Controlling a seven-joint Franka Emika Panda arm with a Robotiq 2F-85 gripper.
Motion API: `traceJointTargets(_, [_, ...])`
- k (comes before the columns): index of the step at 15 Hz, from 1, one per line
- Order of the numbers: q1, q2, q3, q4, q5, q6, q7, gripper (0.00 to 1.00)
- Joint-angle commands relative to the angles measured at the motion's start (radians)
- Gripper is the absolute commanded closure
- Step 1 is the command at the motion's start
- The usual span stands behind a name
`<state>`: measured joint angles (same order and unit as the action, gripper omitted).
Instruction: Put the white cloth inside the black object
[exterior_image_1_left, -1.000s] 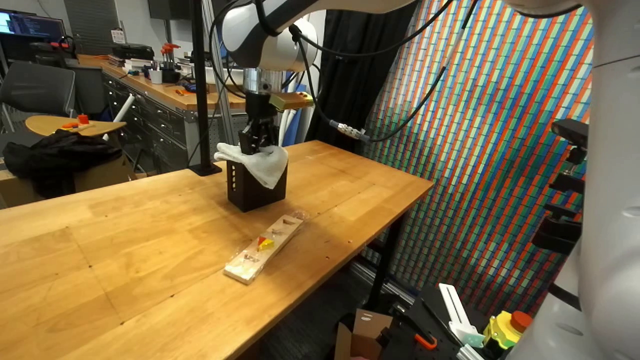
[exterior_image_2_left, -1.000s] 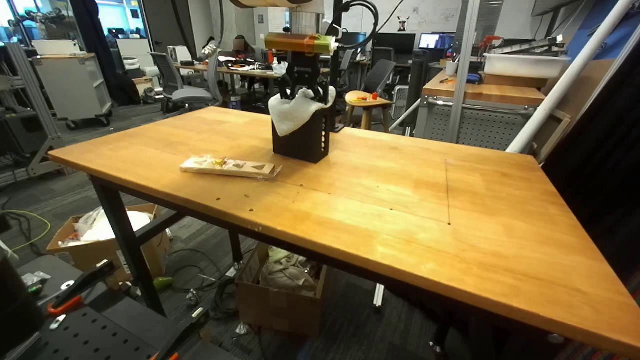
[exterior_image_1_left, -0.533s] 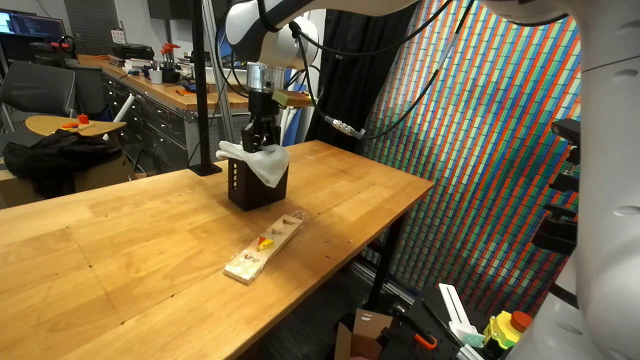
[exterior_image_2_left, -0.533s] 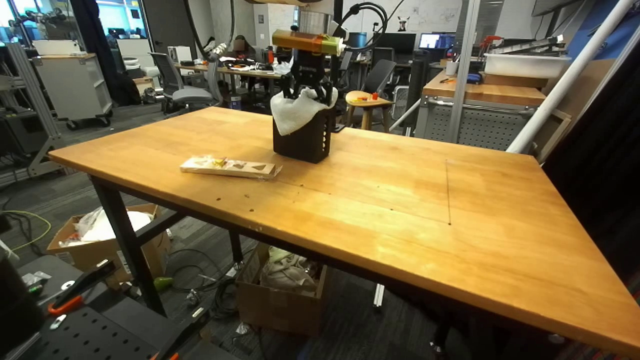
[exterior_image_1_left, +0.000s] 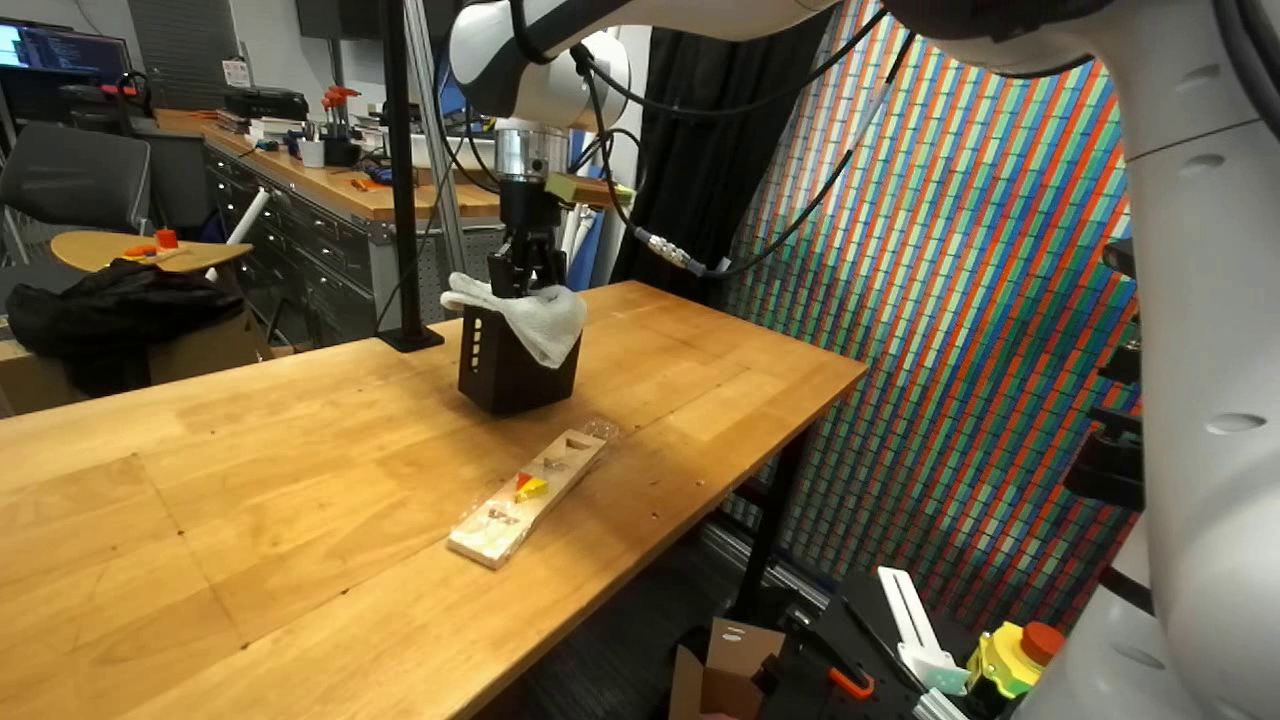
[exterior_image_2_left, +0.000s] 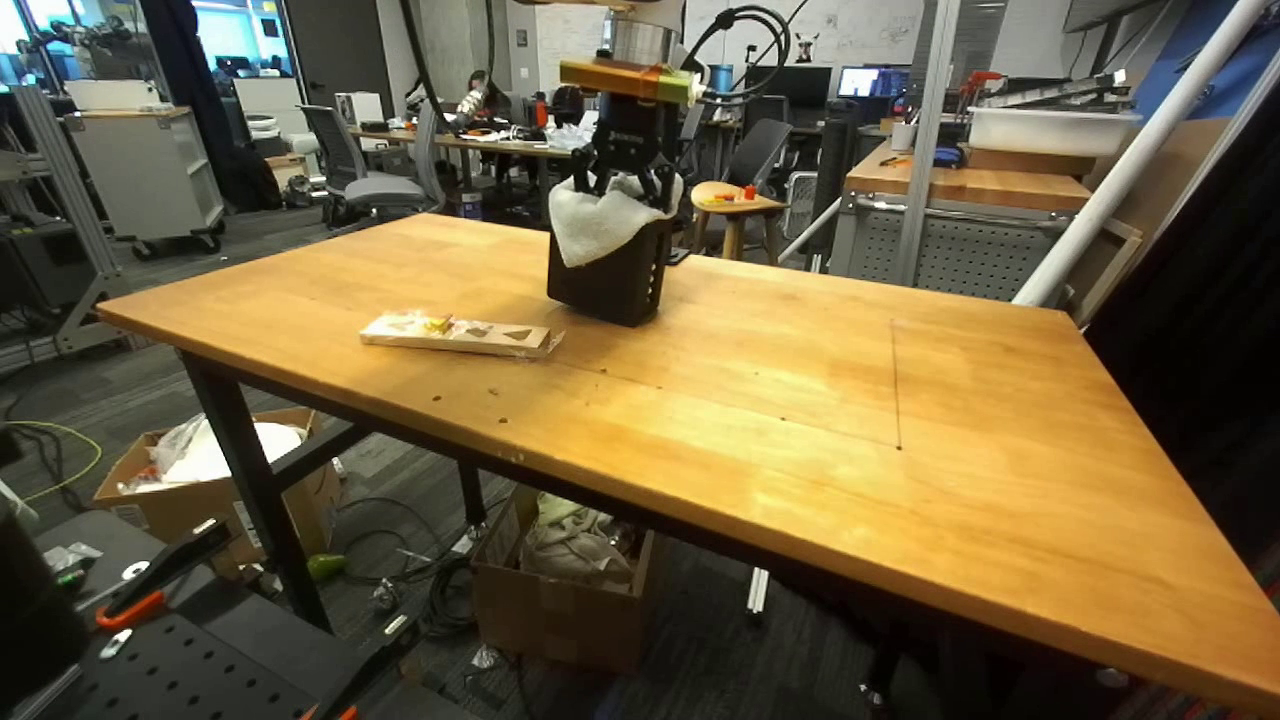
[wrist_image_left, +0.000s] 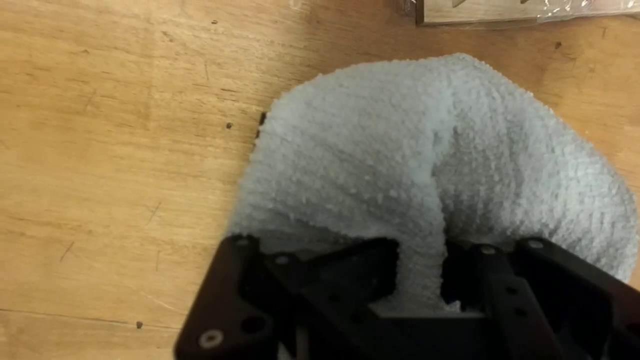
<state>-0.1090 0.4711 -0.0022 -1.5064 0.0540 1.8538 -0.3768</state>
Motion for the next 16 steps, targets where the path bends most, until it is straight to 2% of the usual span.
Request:
traceJointTargets(1, [0.005, 0.066, 0.0, 0.046, -0.031, -0.017, 0.008, 0.96])
traceJointTargets(9, [0.056, 0.027, -0.006, 0.021, -0.137, -0.003, 0.079, 0.95])
traceJointTargets(10, [0.062, 0.025, -0.007, 0.018, -0.147, 0.0, 0.094, 0.92])
traceJointTargets(11, [0.066, 0.023, -0.008, 0.015, -0.156, 0.001, 0.11, 0.69])
traceJointTargets(13, [0.069, 0.018, -0.008, 0.01, -0.166, 0.005, 0.133, 0.66])
traceJointTargets(16, [0.067, -0.001, -0.007, 0.0, -0.167, 0.016, 0.159, 0.44])
